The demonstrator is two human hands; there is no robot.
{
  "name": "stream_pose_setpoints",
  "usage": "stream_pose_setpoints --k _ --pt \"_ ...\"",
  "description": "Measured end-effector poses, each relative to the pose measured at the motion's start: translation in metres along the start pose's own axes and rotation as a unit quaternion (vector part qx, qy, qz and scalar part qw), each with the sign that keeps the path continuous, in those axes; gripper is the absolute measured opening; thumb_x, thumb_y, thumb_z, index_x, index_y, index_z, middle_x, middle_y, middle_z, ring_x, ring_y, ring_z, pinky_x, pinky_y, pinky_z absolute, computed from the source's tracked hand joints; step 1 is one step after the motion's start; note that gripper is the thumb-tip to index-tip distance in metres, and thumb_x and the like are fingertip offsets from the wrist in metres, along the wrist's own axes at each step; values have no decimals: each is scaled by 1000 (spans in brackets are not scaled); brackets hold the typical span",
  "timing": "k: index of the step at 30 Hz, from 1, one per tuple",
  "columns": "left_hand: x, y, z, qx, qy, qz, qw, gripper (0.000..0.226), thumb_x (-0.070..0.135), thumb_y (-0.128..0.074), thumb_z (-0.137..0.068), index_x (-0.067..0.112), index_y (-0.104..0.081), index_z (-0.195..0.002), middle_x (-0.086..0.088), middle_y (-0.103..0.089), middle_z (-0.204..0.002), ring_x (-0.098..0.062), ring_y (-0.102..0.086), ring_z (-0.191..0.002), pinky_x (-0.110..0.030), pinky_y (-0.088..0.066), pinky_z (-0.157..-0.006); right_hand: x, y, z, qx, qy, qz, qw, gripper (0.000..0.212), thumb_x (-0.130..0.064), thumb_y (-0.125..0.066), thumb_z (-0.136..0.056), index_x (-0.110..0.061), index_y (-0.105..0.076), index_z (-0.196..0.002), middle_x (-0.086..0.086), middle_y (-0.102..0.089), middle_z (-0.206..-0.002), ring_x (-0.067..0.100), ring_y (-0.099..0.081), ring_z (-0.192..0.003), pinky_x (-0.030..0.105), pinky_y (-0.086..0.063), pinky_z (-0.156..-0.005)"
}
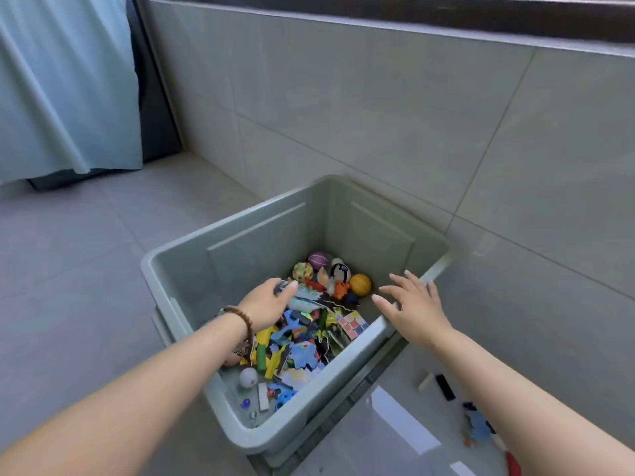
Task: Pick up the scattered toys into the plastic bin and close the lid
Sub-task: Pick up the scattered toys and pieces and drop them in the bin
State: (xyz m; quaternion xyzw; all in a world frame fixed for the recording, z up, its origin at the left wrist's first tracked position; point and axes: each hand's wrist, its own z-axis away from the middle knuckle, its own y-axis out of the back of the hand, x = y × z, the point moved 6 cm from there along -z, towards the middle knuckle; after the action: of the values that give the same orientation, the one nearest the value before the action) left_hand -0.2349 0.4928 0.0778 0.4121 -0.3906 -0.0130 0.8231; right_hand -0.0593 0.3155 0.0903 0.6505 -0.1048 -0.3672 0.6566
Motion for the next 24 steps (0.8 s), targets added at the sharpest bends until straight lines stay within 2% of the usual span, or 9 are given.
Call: stream_pose_setpoints --k 3,7,11,14,16,18,20,22,24 --pt "40 -31 18 -27 -83 -34 996 63 50 -32 -96 13 -29 -146 -3 -31 -152 -18 -31 -139 -30 -26 -114 14 -4 11 -16 28 -60 998 49 -54 -26 -96 -39 -32 -142 -13 -5 -158 9 12 -145 42 6 -117" --pt "89 -75 30 -34 -155 -69 985 60 46 -37 -97 12 -29 -146 -4 -32 -152 -18 -28 -140 -30 -24 -115 46 7 38 -6 55 -73 996 53 -50 -33 -97 -42 -18 -146 -17 -1 -157 7 4 -146 35 -6 -119" --pt "141 -116 39 11 -228 -116 967 59 45 -38 -96 13 -31 -145 -9 -32 -150 -21 -26 -140 -31 -20 -115 140 12 96 -35 -63 -90 993 54 -46 -40 -96 -38 -22 -146 -13 -6 -158 12 -14 -145 32 -20 -115" --pt "170 -145 42 71 -244 -162 954 58 49 -35 -96 19 -30 -145 -9 -20 -155 -24 -14 -144 -36 -10 -118 210 10 148 -39 -156 -83 984 56 -42 -43 -96 -28 -25 -147 -3 -12 -158 16 -18 -144 30 -20 -114" --pt "178 -166 45 100 -265 -191 940 55 47 -34 -96 20 -31 -145 -6 -22 -155 -25 -9 -145 -38 -4 -119 241 0 178 -47 -196 -92 975 57 -40 -45 -96 -25 -25 -147 -1 -15 -157 16 -20 -143 28 -19 -114" --pt "173 -198 45 66 -288 -181 938 53 43 -37 -97 19 -33 -143 -3 -26 -154 -22 -11 -145 -35 -6 -119 263 -19 198 -46 -218 -108 969 58 -38 -49 -94 -22 -28 -146 0 -20 -156 17 -23 -142 28 -20 -114" --pt "153 -236 44 -4 -270 -169 948 54 42 -41 -96 17 -33 -143 -3 -30 -152 -21 -19 -143 -31 -13 -118 276 -42 205 -34 -243 -155 957 59 -37 -54 -92 -20 -31 -144 2 -26 -154 18 -26 -141 29 -22 -113" --pt "127 -277 40 -86 -208 -150 963 59 42 -43 -95 14 -29 -145 -5 -30 -152 -21 -24 -141 -30 -19 -115 287 -67 204 -12 -274 -231 933 63 -37 -59 -89 -18 -33 -143 4 -28 -152 19 -30 -138 30 -27 -112" --pt "105 -309 34 -142 -137 -115 974 63 42 -46 -94 13 -25 -146 -8 -28 -152 -22 -26 -141 -29 -22 -112 293 -91 197 7 -292 -296 910 66 -34 -63 -87 -16 -33 -143 3 -28 -152 19 -33 -136 23 -29 -105"
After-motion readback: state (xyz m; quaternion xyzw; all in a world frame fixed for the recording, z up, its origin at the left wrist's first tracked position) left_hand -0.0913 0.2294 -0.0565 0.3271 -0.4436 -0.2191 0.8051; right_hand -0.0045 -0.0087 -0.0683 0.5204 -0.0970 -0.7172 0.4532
